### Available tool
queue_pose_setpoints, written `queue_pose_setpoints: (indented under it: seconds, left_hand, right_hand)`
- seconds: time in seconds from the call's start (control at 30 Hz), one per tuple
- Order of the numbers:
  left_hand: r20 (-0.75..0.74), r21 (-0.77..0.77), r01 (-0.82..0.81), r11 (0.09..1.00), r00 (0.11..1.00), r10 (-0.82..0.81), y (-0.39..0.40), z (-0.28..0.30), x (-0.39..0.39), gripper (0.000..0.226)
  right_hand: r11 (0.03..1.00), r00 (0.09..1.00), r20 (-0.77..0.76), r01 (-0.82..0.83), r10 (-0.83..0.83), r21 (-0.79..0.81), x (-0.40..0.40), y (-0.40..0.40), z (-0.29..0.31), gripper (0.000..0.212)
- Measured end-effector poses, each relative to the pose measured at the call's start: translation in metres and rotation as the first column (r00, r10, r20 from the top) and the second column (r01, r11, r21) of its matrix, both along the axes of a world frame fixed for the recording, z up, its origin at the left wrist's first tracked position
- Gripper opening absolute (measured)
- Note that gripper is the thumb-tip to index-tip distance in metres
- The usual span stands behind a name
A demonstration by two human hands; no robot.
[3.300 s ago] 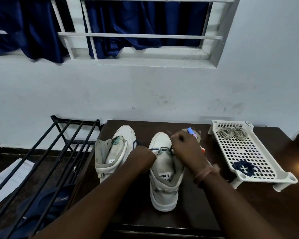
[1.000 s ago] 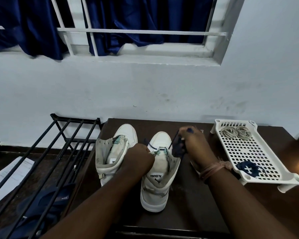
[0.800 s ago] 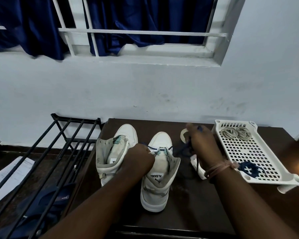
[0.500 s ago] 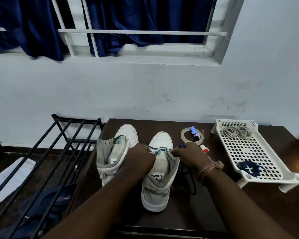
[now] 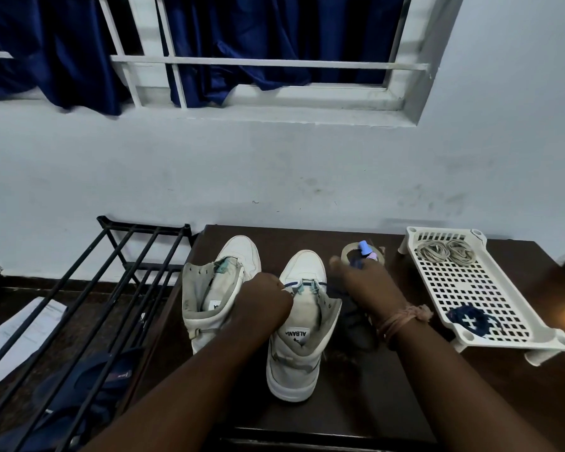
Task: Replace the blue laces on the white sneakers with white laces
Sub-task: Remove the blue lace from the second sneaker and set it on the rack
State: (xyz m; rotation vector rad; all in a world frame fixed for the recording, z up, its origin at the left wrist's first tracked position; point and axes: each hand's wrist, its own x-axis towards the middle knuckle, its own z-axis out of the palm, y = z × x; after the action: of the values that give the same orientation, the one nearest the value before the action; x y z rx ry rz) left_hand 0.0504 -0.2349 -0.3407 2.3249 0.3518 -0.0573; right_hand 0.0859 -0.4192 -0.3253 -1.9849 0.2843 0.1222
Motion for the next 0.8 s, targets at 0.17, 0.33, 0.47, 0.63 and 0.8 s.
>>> queue_pose_setpoints:
  seconds: [0.17, 0.33, 0.47, 0.63, 0.8]
  left_hand:
    - [0.006, 0.013, -0.004, 1.0, 1.0, 0.004, -0.001, -0.001, 0.0, 0.014]
    - [-0.02, 0.004, -0.007, 1.0, 1.0, 0.007, -0.001, 0.0, -0.001, 0.02]
    - [-0.034, -0.007, -0.02, 1.0, 0.999, 0.02, -0.002, 0.002, -0.001, 0.026]
    - [-0.037, 0.011, -0.033, 0.999, 0.999, 0.033, -0.001, 0.0, -0.001, 0.015]
    - [-0.059, 0.0, -0.02, 1.0, 0.998, 0.02, -0.003, 0.003, -0.003, 0.022]
  right_hand:
    - [0.986, 0.988, -0.095, -0.13, 0.12, -0.101, -0.006, 0.0, -0.016, 0.034]
    - [0.982, 0.998, 0.042, 0.035, -0.043, 0.185, -0.002, 0.012, 0.001, 0.027]
    - [0.948, 0.975, 0.159, 0.101, -0.154, 0.3, -0.002, 0.012, 0.019, 0.043]
    - [0.912, 0.934, 0.268, 0.116, -0.235, 0.394, -0.009, 0.011, 0.036, 0.039]
    - [0.887, 0.912, 0.321, 0.09, -0.256, 0.453, -0.018, 0.013, 0.045, 0.045]
